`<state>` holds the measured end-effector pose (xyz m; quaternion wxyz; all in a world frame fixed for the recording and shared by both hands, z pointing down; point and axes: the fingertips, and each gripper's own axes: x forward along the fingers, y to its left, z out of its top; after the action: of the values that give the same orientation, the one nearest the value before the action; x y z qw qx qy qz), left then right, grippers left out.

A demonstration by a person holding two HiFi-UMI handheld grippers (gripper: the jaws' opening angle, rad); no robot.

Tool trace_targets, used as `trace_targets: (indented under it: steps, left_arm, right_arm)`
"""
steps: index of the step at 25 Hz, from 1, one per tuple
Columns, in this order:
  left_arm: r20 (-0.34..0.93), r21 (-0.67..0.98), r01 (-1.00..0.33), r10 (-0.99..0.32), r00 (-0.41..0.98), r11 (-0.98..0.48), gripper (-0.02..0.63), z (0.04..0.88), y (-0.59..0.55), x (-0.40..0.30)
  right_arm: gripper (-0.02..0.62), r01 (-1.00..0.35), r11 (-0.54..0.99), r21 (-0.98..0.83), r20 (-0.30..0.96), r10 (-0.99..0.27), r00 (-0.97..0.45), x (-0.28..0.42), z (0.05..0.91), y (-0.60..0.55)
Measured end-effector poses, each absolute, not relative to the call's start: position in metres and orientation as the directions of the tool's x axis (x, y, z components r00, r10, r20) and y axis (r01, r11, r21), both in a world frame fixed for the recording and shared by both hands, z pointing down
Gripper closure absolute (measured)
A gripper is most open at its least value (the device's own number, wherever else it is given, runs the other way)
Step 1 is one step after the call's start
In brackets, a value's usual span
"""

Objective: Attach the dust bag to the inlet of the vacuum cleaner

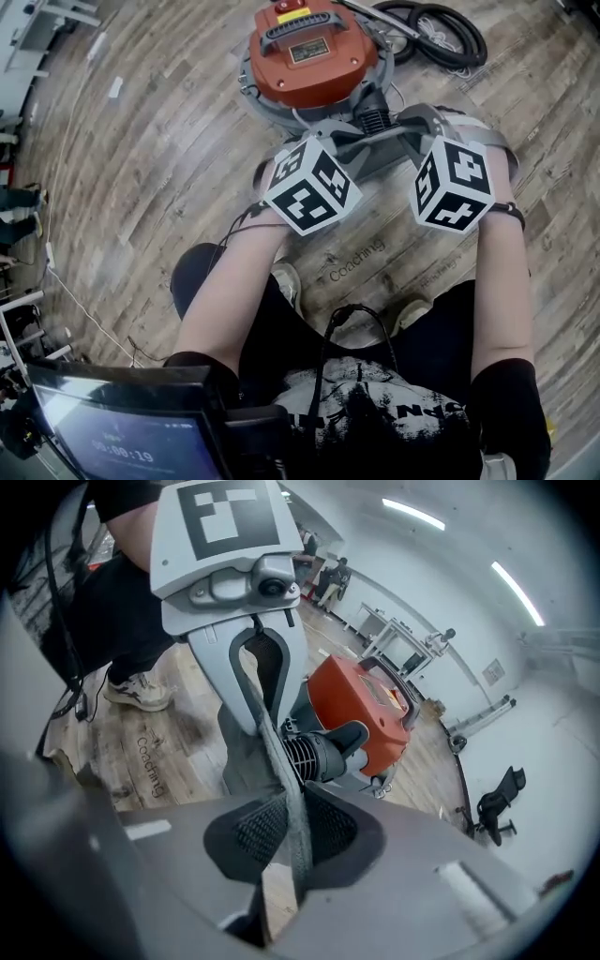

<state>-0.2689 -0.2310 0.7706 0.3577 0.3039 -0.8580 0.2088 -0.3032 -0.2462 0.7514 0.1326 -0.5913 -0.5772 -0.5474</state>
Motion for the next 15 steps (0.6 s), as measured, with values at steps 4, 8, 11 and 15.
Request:
trace_targets:
  steps: [4, 8, 11, 15]
  left_arm:
    - [0.762, -0.174, -0.696, -0.352, -0.544, 0.697, 0.576, 0.765, -0.234, -0.278]
    - [0.775, -0.213, -0.724, -0.338, -0.534, 0.656, 0.575, 0.759, -0.242, -0.286]
    - [0.767, -0.187, -0.715, -0.354, -0.535, 0.674, 0.575, 0.757, -0.243, -0.288]
    - [0.735, -0.124, -0.678, -0.392, -0.553, 0.724, 0.575, 0.761, -0.234, -0.282]
  right_arm:
    - [0.551, 0.876, -0.220, 0.430, 0.790, 0.561, -0.247, -0.311, 0.759, -0.252]
    - [0.549, 0.910, -0.171, 0.378, 0.796, 0.563, -0.225, -0.319, 0.770, -0.260]
    - [0.548, 0.919, -0.162, 0.360, 0.794, 0.571, -0.210, -0.322, 0.771, -0.258]
    - [0.549, 0.898, -0.198, 0.394, 0.796, 0.562, -0.225, -0.316, 0.760, -0.250]
